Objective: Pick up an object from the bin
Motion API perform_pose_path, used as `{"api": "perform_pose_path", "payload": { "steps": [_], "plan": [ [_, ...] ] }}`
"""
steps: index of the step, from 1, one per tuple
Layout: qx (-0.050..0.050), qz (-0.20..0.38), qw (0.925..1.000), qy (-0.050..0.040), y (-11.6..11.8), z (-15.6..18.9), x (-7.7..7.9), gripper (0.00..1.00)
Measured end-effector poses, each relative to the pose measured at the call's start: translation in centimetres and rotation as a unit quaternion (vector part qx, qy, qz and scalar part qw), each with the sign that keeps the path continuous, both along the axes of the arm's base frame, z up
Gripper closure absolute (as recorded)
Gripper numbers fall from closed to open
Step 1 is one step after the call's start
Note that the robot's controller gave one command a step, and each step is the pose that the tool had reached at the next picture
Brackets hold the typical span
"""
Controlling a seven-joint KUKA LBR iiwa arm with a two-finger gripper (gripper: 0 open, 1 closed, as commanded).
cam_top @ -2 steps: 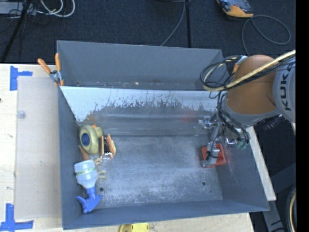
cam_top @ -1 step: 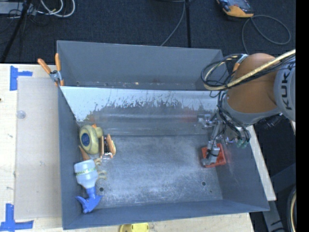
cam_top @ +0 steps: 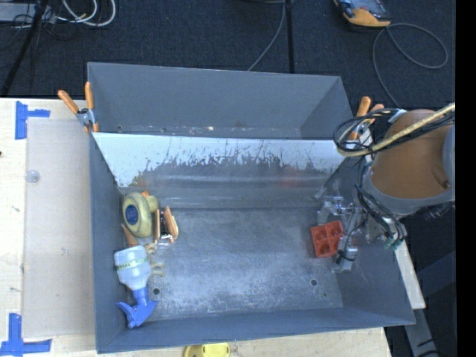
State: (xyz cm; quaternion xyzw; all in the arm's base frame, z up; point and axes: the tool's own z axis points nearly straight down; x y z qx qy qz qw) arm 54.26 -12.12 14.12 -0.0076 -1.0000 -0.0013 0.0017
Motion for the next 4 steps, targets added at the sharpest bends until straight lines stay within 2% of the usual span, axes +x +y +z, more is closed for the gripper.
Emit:
{"api": "perform_pose_path", "payload": {
  "steps": [1, 2, 3, 4],
  "plan": [
    [-0.001, 0.014, 0.9999, 0.0062, -2.5, 0.2, -0.1, 0.0],
    [0.0, 0.056, 0.9985, -0.0001, -3.4, -1.4, 3.3, 1.0],
    [0.0, 0.056, 0.9984, -0.0002, -3.4, -1.4, 3.3, 0.0],
    [0.0, 0.057, 0.9984, -0.0002, -3.4, -1.4, 3.3, 0.0]
  ]
}}
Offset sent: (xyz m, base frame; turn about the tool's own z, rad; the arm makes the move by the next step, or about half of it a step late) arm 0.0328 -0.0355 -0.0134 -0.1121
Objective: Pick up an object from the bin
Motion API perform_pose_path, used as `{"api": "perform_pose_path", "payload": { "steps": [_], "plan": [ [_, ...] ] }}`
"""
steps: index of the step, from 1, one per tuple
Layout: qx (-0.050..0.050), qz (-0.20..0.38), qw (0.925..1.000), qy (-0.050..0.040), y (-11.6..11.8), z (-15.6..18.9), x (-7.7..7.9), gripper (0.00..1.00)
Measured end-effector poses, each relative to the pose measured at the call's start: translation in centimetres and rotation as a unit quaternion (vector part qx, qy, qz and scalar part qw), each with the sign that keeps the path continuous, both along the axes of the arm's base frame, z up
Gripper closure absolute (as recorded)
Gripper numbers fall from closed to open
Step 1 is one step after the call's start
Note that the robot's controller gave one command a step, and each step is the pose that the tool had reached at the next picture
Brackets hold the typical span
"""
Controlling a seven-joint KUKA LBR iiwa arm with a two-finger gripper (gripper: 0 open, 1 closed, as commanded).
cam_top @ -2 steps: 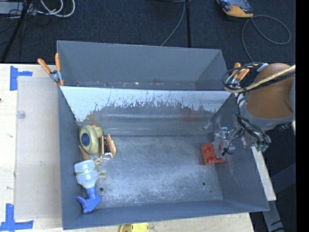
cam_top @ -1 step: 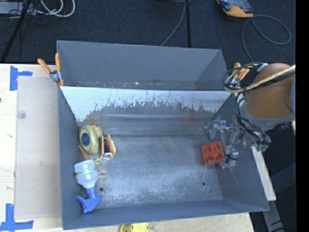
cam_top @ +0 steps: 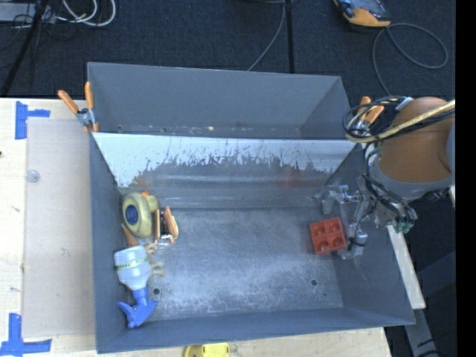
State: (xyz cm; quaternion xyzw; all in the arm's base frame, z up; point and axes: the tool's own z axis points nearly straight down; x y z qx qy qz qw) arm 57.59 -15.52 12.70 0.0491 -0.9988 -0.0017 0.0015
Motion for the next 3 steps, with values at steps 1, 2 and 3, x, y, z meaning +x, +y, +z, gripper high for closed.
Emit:
{"api": "perform_pose_path", "payload": {
  "steps": [1, 2, 3],
  "plan": [
    [0.0, 0.017, 0.9999, 0.0008, -0.1, -4.8, -1.7, 1.0],
    [0.0, 0.017, 0.9999, 0.0008, -0.1, -4.8, -1.7, 1.0],
    [0.001, 0.022, 0.9998, 0.0005, 0.4, 5.0, -0.9, 1.0]
  ]
}}
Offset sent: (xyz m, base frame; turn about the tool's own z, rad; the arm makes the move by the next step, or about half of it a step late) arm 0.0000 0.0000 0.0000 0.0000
